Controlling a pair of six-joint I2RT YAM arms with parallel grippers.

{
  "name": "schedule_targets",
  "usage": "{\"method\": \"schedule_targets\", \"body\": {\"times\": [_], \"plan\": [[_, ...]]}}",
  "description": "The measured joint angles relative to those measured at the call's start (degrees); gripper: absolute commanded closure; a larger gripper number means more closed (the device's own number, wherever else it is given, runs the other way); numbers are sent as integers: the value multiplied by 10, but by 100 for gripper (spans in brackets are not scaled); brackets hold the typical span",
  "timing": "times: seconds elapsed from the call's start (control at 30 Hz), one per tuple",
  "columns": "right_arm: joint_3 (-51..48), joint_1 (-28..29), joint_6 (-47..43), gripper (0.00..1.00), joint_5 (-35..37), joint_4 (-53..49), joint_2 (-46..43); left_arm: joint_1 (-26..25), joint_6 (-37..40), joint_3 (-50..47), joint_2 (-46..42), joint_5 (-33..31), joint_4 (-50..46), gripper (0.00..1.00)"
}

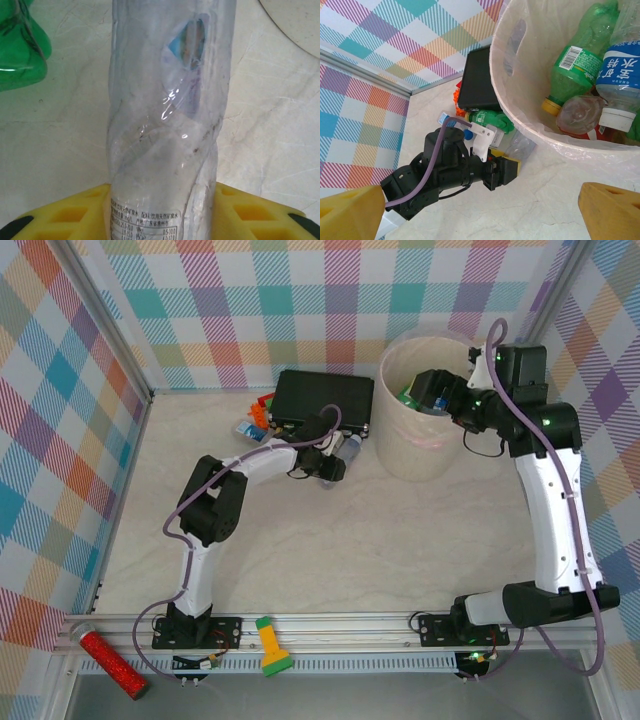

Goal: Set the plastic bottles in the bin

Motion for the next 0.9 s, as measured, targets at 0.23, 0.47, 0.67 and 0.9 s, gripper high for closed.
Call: {"method": "schedule_targets", "body": {"times": [0.23, 0.47, 0.67, 0.9], "plan": [[-20, 0, 9, 1, -9, 18, -9, -12, -3, -67, -69, -4, -13, 55], [-45, 0, 35, 1, -39, 50, -10, -21, -41, -125, -189, -4, -14, 55], [-80, 0, 79, 1, -68, 112, -25, -22, -89, -148, -289, -2, -7, 55], [-120, 37, 123, 17, -99, 184, -28, -22, -156, -136, -367, 0, 2, 54]]}}
